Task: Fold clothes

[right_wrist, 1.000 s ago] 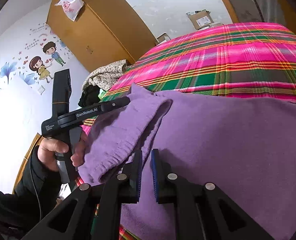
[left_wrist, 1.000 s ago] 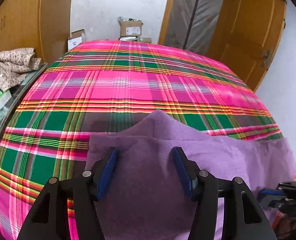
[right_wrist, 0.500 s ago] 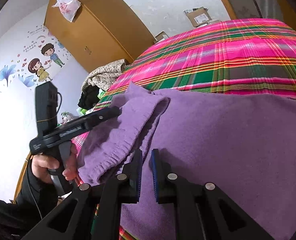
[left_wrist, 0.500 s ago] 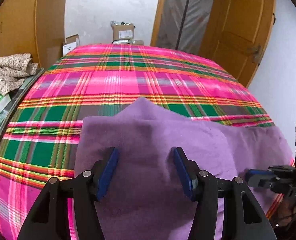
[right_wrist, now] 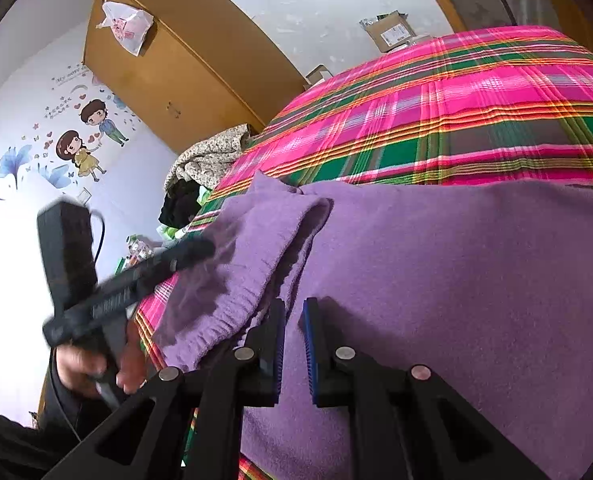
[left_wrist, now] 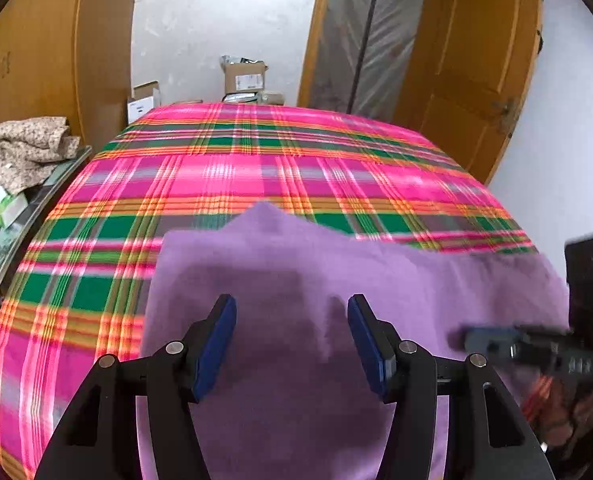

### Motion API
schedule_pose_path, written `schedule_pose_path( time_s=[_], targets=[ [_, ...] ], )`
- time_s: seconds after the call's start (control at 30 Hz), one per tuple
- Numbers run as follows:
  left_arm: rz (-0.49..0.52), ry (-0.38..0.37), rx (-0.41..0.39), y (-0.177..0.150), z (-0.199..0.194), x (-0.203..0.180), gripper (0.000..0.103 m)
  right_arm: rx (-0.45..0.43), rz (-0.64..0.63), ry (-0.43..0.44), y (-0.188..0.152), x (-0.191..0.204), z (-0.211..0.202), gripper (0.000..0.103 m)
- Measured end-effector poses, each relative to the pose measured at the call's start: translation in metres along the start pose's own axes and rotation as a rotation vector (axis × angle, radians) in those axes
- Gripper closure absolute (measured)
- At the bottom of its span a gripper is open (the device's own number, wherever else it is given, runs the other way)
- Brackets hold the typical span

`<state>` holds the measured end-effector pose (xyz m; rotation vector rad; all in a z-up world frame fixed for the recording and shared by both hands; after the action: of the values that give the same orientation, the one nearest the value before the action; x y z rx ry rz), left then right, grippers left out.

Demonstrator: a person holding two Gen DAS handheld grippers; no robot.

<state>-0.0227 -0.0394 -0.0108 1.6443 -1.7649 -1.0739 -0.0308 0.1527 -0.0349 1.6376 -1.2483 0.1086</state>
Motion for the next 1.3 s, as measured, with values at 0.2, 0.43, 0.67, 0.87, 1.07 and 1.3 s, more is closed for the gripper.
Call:
schedule_pose_path(
  time_s=[0.2, 0.43, 0.67, 0.87, 1.07, 1.3],
  targets=[
    [-0.028, 0.087, -0.045, -0.020, -0.022, -0.002, 0.044, 0.001, 0.003, 0.005, 0.001, 0.000, 0.000, 0.092],
    [0.011, 0.073, -0.002, -0.038, -0.014, -0.015, 0.043, 0.003, 0.005, -0.005, 0.001, -0.001, 0.001, 0.092],
    [0.046, 0.053, -0.035, -0.020, -0.011, -0.031, 0.043, 0.006, -0.024, -0.018, -0.002, 0.003, 0.000, 0.086],
    [0.077, 0.057, -0.018, -0.029, -0.007, -0.041, 0.044, -0.016, -0.138, -0.097, -0.008, 0.014, -0.019, 0.066],
    [0.073, 0.028, -0.034, -0.024, -0.015, -0.048, 0.043, -0.035, -0.168, -0.199, -0.010, 0.002, -0.037, 0.065],
    [0.068, 0.027, -0.010, -0.026, -0.008, -0.050, 0.043, -0.055, -0.170, -0.259, -0.007, -0.008, -0.050, 0.066]
  ],
)
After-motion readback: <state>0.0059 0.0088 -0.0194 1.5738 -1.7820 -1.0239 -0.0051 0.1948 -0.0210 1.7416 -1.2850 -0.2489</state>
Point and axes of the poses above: each gripper's, at about its wrist camera, not at the fingertips, and z roughly the way its jaws point, x to its left, y to its top, the point moved 5 cm from there along z, roughly the way its jaws point, and after that the axes turned 8 degrees about -x, right-handed, at the moved point
